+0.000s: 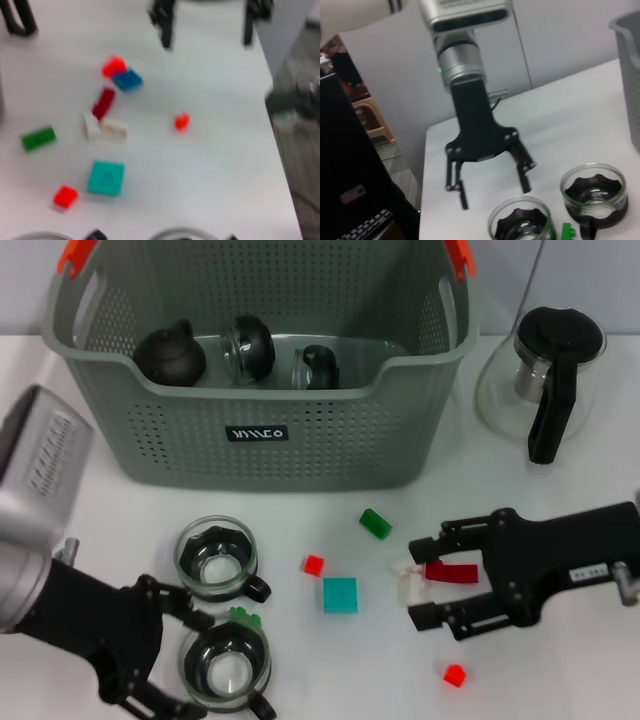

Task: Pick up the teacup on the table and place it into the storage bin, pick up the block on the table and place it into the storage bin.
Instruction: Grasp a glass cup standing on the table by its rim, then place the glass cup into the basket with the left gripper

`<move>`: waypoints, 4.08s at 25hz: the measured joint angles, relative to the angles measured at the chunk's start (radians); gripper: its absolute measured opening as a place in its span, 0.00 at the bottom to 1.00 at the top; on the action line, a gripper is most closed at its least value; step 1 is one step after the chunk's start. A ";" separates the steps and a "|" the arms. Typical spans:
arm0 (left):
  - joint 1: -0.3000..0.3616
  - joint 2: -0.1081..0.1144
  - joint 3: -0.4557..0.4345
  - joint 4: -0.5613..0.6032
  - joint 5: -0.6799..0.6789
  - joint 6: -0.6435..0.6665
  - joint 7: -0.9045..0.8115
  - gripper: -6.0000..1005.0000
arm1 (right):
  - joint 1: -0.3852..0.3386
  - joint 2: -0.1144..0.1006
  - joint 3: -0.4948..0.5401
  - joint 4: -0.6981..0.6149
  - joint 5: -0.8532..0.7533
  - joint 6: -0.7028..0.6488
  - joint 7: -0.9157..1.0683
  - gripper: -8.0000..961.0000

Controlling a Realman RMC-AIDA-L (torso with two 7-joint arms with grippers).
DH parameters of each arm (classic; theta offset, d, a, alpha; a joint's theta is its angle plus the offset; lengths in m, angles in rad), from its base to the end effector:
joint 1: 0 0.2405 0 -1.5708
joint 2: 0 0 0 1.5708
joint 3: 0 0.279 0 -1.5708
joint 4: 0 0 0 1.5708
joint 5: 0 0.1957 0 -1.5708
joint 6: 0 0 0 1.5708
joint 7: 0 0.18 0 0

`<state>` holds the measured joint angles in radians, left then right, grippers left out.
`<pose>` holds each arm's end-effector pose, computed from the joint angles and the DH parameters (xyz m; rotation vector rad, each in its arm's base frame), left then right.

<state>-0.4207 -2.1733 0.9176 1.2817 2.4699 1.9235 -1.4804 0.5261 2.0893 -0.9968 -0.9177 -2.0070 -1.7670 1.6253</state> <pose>-0.2636 0.2665 -0.0346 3.0882 0.2435 -0.1234 0.2106 0.3026 -0.0534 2.9814 -0.4873 -0.4951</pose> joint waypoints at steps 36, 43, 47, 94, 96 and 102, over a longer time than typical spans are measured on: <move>0.056 -0.005 0.606 0.116 0.131 -0.214 -0.162 0.76 | 0.057 -0.003 0.011 0.076 -0.003 0.099 0.036 0.86; 0.063 -0.005 0.619 0.120 0.127 -0.219 -0.163 0.46 | 0.054 -0.005 0.014 0.076 -0.002 0.101 0.036 0.86; 0.060 -0.005 0.620 0.120 0.125 -0.215 -0.170 0.27 | 0.050 -0.005 0.014 0.072 -0.002 0.102 0.036 0.86; -0.667 0.082 0.066 -0.599 0.276 -1.046 -0.908 0.05 | -0.038 -0.101 0.159 0.101 -0.100 0.028 0.065 0.86; -0.670 0.079 0.067 -0.620 0.286 -1.066 -0.909 0.05 | -0.037 -0.100 0.159 0.101 -0.103 0.029 0.065 0.86; -0.666 0.062 0.077 -0.641 0.301 -1.097 -0.911 0.05 | -0.034 -0.097 0.159 0.101 -0.105 0.030 0.065 0.86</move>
<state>-1.0868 -2.1117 0.9951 0.6406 2.7713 0.8265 -2.3910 0.4919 1.9924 -0.8375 -0.8170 -2.1123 -1.7370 1.6904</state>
